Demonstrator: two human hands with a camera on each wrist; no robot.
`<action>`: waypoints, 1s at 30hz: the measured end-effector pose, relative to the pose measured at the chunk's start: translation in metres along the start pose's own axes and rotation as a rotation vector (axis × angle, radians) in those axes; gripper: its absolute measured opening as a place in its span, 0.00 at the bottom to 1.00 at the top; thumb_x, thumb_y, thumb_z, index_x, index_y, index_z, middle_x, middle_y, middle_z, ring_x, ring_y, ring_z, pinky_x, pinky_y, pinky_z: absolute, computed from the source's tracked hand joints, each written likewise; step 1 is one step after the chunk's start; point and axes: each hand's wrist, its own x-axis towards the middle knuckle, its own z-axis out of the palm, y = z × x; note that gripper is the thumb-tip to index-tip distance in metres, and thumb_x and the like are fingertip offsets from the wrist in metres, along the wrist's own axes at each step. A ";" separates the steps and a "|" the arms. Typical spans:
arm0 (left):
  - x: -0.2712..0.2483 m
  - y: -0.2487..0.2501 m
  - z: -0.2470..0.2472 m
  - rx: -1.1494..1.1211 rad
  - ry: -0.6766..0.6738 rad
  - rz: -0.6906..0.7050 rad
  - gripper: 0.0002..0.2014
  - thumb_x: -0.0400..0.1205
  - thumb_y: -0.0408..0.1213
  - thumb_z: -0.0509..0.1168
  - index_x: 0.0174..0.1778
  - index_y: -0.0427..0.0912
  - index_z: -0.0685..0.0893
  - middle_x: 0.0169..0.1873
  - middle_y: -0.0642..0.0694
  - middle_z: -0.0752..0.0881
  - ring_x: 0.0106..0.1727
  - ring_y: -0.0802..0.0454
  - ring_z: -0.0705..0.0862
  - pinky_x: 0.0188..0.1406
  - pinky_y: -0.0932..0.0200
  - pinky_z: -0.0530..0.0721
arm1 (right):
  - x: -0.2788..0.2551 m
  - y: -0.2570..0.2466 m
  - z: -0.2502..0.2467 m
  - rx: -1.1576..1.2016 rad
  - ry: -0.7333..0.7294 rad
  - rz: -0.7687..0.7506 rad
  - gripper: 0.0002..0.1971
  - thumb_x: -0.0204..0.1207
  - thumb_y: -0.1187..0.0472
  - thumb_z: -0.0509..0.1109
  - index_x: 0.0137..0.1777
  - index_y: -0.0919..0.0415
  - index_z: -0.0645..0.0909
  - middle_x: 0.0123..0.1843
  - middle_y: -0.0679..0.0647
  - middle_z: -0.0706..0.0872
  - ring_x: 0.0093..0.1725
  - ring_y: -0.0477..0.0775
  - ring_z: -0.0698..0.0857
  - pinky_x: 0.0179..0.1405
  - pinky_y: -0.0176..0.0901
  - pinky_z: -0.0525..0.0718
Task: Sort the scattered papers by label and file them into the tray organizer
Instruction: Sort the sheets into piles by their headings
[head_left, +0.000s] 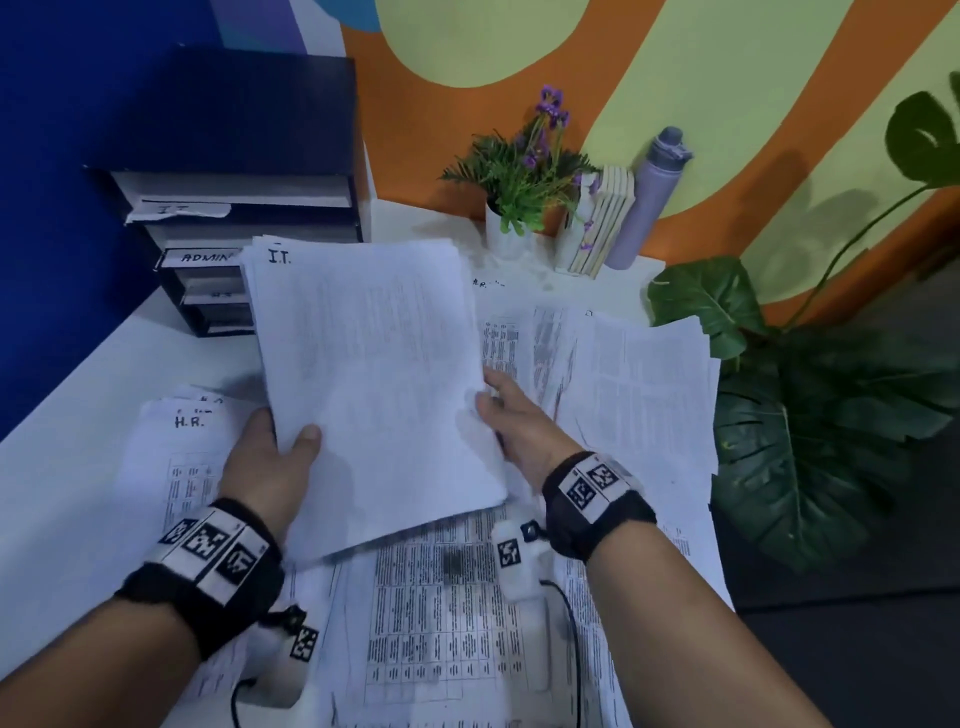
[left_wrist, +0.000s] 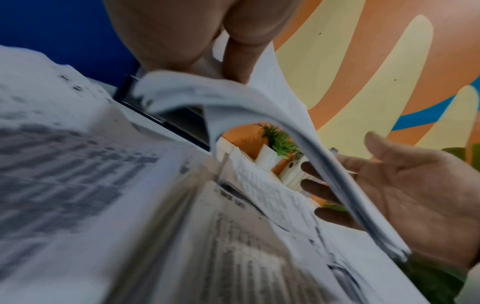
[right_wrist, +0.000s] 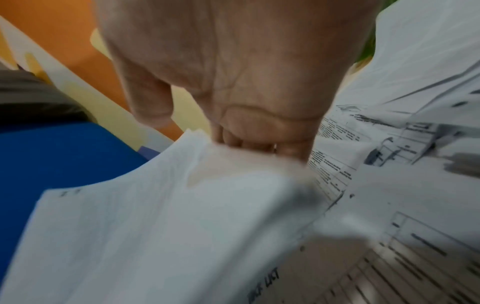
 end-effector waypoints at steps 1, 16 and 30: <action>-0.001 0.003 0.010 -0.019 -0.040 0.009 0.14 0.84 0.42 0.64 0.65 0.47 0.76 0.56 0.47 0.84 0.55 0.42 0.83 0.58 0.45 0.82 | -0.006 0.002 -0.003 -0.065 0.076 -0.021 0.26 0.79 0.53 0.70 0.75 0.49 0.68 0.69 0.46 0.80 0.68 0.52 0.80 0.70 0.53 0.76; -0.024 -0.018 0.034 0.202 -0.180 0.069 0.18 0.82 0.37 0.66 0.67 0.57 0.76 0.65 0.51 0.77 0.68 0.50 0.77 0.67 0.48 0.76 | -0.037 0.030 -0.208 -0.437 0.972 0.167 0.19 0.74 0.68 0.63 0.66 0.61 0.79 0.59 0.62 0.85 0.55 0.65 0.84 0.56 0.53 0.83; 0.005 -0.073 -0.030 0.712 -0.115 -0.030 0.34 0.82 0.49 0.65 0.83 0.54 0.59 0.85 0.49 0.49 0.85 0.48 0.45 0.82 0.40 0.49 | 0.023 0.047 -0.127 -1.150 0.373 0.505 0.18 0.79 0.63 0.55 0.65 0.65 0.79 0.66 0.64 0.82 0.63 0.65 0.82 0.65 0.57 0.79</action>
